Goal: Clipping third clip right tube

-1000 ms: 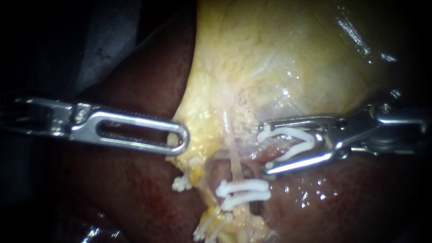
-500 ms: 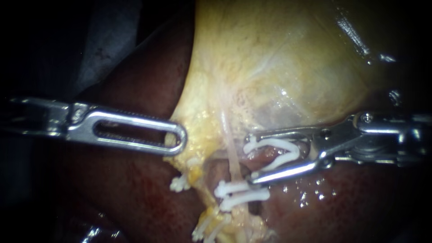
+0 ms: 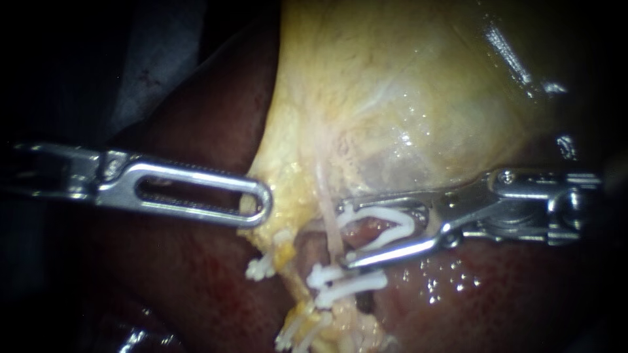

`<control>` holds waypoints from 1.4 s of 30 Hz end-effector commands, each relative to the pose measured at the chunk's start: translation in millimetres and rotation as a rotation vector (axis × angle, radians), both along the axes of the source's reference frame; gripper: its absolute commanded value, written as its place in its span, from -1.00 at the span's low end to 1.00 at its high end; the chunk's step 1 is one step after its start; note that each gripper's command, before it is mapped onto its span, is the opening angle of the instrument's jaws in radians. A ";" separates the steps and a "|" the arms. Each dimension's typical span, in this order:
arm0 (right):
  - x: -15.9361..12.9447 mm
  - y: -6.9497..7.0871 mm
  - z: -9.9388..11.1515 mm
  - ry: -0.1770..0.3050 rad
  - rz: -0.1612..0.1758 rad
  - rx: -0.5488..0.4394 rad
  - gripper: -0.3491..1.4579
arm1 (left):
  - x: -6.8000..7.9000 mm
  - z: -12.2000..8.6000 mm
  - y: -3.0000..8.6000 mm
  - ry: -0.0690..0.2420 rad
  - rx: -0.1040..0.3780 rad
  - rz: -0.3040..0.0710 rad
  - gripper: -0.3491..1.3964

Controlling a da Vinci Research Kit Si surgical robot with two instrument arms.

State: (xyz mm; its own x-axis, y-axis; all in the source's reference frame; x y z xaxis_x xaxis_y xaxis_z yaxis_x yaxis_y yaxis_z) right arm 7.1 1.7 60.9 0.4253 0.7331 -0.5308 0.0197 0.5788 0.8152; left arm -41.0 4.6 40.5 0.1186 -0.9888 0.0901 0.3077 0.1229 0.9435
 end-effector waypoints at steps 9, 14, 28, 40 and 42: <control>1.9 -0.3 0.4 0.000 -0.003 -0.001 -0.02 | 0.0 0.0 0.0 0.000 0.000 0.000 -1.00; 2.9 -0.2 0.5 0.000 -0.007 0.008 -0.04 | 0.0 0.0 0.0 0.001 0.000 0.000 -1.00; 3.3 0.8 1.3 -0.004 -0.004 0.021 -0.08 | 0.0 0.0 0.0 0.001 0.000 0.000 -1.00; 3.8 1.2 1.4 -0.017 0.016 0.046 -0.17 | 0.0 0.0 0.0 0.001 0.000 0.000 -1.00; 4.0 1.2 1.4 -0.018 0.017 0.046 -0.18 | 0.0 0.0 0.0 0.000 0.000 0.000 -1.00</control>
